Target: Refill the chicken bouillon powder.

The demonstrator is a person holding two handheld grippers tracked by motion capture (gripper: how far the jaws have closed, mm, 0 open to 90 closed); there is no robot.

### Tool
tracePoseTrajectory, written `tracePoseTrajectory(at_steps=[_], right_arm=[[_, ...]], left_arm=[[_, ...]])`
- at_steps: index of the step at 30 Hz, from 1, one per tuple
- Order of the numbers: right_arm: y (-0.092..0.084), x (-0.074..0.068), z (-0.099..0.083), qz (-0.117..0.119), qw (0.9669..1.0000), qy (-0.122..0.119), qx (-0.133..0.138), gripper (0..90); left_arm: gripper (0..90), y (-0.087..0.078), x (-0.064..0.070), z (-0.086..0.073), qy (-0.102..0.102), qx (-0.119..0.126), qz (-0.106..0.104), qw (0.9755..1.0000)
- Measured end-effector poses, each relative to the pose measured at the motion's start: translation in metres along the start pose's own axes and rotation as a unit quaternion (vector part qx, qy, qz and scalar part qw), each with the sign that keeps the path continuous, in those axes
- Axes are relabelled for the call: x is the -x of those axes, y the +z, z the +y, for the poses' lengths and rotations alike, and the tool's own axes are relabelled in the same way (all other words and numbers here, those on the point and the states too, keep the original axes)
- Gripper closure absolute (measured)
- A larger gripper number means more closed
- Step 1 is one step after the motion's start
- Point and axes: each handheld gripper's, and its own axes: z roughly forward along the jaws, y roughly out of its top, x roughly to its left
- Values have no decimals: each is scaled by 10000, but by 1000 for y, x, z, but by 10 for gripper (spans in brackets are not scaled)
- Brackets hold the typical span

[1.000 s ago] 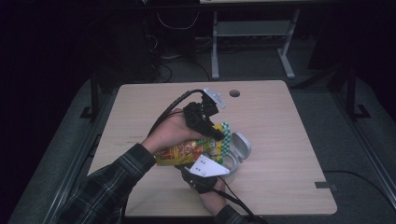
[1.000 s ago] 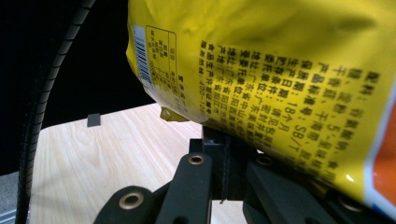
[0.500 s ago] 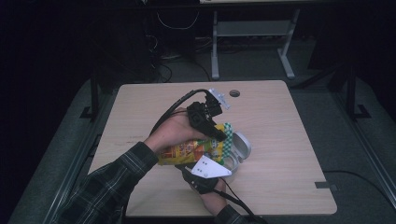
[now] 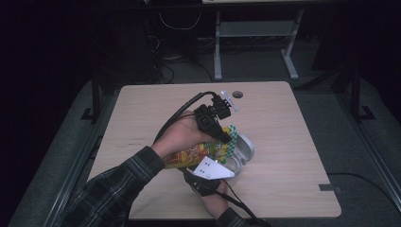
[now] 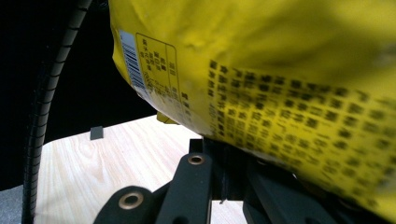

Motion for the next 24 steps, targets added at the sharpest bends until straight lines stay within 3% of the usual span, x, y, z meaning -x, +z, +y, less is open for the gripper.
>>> tracePoseTrajectory(at_steps=[8,24], right_arm=[[-1,0,2,26,10000,9,42,900],[-3,-1,3,64,9999,-38,108,900]], left_arm=[[898,2,-2,2,-96,-38,-53,9999],[890,1,-2,3,-82,-90,-91,9999]])
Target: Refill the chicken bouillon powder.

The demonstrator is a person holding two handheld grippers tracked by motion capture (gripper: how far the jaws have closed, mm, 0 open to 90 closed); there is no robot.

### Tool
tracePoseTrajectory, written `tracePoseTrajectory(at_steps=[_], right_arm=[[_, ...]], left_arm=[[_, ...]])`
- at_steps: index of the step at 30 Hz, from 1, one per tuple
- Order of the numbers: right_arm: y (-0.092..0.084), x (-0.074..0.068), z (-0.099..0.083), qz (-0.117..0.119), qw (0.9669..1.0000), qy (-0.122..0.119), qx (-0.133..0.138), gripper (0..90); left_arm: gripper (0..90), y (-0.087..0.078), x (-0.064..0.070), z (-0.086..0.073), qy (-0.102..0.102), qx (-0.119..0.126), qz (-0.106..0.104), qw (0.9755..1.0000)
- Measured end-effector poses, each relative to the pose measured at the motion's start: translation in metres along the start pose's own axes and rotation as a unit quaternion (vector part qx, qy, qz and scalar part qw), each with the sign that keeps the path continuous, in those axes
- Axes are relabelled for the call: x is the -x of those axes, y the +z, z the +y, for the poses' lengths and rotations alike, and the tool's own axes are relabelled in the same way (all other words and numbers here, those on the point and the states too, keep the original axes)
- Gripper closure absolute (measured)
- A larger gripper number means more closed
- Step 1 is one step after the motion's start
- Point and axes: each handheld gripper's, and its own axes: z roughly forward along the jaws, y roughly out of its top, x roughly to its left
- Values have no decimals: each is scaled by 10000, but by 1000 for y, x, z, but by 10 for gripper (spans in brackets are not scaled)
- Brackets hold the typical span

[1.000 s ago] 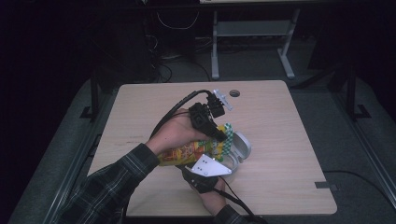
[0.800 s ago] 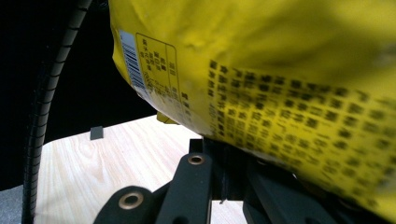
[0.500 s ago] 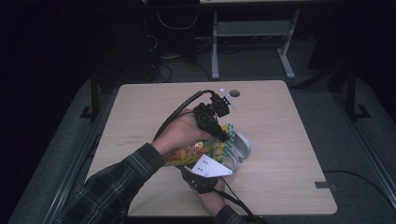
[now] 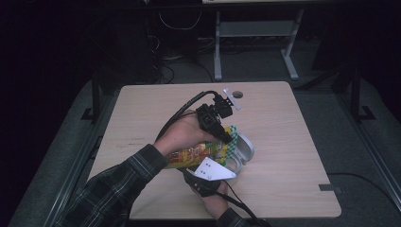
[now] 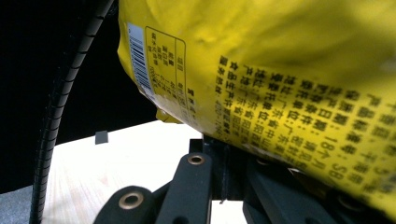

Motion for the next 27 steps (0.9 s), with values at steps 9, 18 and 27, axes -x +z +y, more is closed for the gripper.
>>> tracePoseTrajectory(at_steps=[9,18,27], right_arm=[[0,-1,1,37,10000,26,13,900],[0,-2,2,55,10000,1,73,900],[-2,0,4,45,9999,3,116,900]], left_arm=[[886,0,0,1,22,-27,-11,10000],[887,0,2,3,20,-104,21,9999],[886,0,4,7,49,-148,40,9999]])
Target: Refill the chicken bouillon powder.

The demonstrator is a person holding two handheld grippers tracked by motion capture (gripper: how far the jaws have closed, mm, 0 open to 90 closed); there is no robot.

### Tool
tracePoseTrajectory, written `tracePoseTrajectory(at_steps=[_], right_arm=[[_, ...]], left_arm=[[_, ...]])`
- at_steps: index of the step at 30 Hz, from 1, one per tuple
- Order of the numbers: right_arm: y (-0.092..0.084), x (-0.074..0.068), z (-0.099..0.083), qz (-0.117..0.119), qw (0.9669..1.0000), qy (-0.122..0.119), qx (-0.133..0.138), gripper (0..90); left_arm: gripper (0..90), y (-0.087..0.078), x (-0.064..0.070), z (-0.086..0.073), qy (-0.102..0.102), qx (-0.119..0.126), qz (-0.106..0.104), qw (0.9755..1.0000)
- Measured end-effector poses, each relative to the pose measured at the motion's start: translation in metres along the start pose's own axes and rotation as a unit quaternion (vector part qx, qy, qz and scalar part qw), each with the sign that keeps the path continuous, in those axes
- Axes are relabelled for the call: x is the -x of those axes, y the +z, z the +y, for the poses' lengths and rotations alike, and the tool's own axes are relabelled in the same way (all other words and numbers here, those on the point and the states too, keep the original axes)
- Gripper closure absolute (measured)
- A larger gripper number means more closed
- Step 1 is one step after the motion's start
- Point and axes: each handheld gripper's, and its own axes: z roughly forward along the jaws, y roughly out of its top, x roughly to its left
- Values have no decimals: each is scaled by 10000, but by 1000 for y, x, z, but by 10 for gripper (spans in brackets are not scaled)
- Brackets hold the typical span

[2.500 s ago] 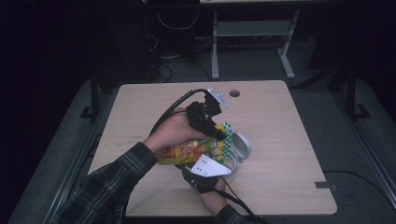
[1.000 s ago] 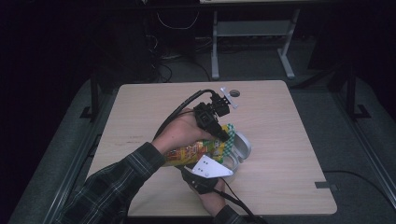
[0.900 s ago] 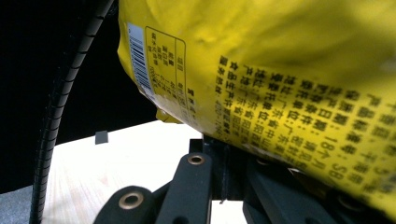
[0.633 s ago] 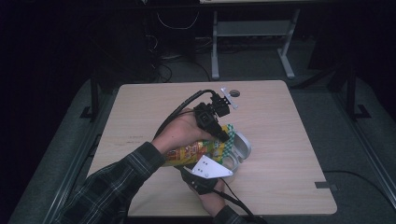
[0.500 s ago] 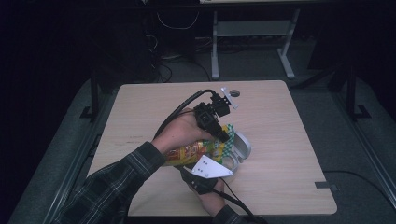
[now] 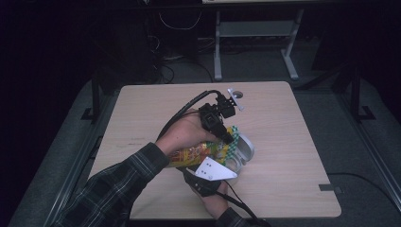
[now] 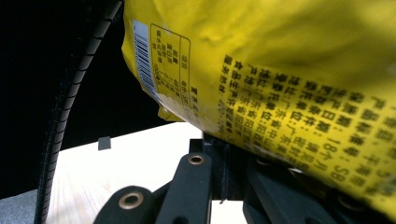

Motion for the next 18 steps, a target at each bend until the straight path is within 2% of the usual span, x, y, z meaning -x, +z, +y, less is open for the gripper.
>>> tracePoseTrajectory(at_steps=[5,18], right_arm=[[-1,1,2,-11,10000,6,52,900],[-1,1,2,-10,10000,17,75,900]], left_arm=[[886,-1,2,4,47,-74,41,10000],[885,0,3,5,23,-112,51,9999]])
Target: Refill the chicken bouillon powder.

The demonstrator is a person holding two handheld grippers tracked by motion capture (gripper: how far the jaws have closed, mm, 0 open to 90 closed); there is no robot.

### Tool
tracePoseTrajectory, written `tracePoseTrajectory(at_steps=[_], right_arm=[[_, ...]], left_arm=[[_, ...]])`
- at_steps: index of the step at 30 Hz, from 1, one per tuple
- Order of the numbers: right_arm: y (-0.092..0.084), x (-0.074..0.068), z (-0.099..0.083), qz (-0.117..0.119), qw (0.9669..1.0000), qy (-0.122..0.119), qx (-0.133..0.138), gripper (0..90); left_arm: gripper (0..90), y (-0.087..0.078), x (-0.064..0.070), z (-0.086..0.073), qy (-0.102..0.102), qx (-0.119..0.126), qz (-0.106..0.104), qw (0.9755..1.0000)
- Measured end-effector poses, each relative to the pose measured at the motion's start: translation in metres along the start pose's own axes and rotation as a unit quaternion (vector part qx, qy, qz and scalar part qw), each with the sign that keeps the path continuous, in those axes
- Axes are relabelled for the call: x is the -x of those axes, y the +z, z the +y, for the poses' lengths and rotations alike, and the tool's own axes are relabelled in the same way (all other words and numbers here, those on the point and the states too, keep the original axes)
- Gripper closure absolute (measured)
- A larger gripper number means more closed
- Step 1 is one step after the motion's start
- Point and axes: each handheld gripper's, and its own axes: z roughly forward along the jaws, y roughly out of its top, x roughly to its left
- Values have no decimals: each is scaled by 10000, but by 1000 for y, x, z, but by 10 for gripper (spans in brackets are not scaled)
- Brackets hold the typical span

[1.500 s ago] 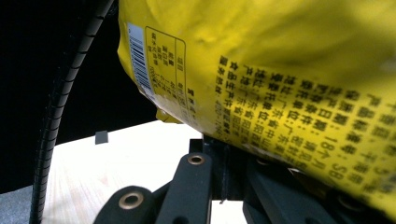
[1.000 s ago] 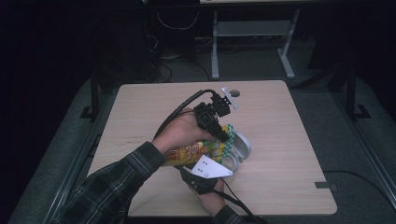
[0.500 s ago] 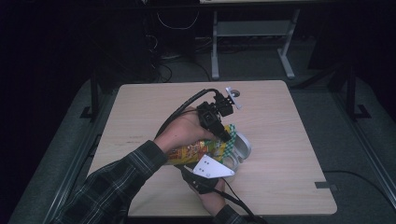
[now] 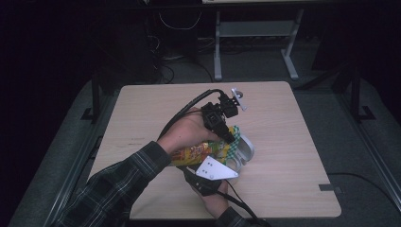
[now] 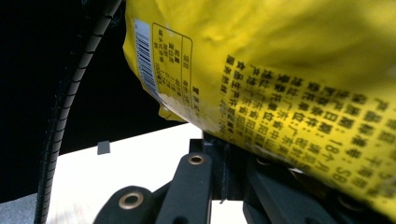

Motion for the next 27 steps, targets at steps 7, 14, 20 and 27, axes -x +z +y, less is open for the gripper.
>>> tracePoseTrajectory(at_steps=[7,14,20,27], right_arm=[[0,0,0,6,10000,-16,-11,900],[0,0,0,0,10000,-21,-12,900],[0,0,0,0,10000,-12,-2,900],[0,0,0,-7,10000,-16,14,900]], left_arm=[[885,-1,0,0,11,1,3,10000],[884,0,0,0,14,5,4,10000],[883,0,-1,1,13,-29,2,10000],[883,0,0,2,-1,-42,8,10000]])
